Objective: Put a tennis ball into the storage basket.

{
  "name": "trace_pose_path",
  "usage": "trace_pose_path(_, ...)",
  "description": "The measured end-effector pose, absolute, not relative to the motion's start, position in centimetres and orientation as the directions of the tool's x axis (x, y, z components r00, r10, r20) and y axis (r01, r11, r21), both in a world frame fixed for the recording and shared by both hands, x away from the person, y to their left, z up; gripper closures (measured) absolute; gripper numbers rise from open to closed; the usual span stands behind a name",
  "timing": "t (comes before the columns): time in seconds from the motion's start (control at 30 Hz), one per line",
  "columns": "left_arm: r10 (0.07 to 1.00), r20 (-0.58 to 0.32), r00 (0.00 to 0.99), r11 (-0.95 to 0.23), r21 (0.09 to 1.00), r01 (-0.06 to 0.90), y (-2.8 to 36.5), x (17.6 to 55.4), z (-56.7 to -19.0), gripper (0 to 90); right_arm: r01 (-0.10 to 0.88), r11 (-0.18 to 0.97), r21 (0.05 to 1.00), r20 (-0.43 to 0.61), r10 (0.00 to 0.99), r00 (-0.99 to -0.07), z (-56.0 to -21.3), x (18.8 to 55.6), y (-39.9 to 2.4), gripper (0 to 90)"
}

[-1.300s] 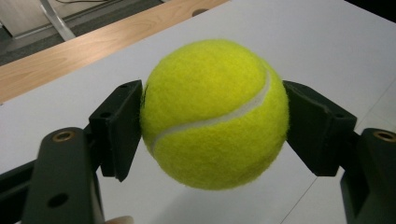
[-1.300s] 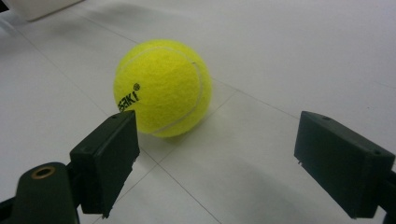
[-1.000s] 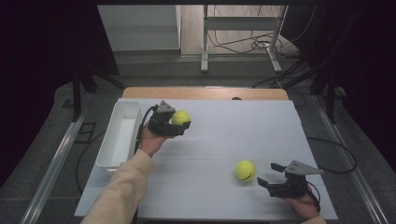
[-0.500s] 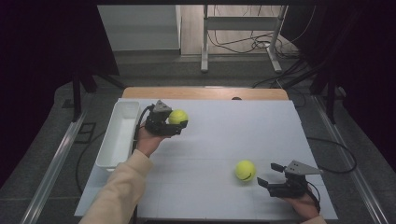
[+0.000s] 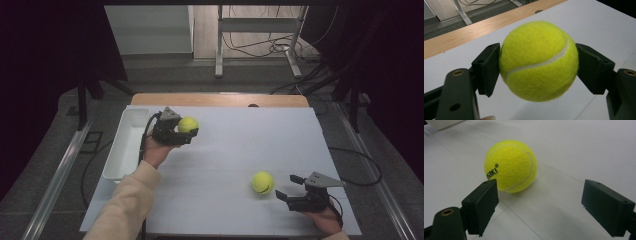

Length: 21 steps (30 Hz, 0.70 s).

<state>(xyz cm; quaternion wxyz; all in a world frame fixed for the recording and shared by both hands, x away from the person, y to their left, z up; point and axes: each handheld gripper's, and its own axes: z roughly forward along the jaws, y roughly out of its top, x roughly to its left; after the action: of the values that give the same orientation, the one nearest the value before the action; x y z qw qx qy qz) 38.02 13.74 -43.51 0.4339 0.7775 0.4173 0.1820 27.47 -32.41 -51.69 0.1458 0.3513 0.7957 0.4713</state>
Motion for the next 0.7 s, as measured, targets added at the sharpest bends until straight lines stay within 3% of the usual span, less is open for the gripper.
trace_pose_path(0.7,0.812,-0.089,0.576,-0.255,0.835,0.488,14.6,37.7,-43.25,26.4,0.421,0.311,0.852,0.096,0.697,-0.71,-51.7,27.47,-32.4,14.4)
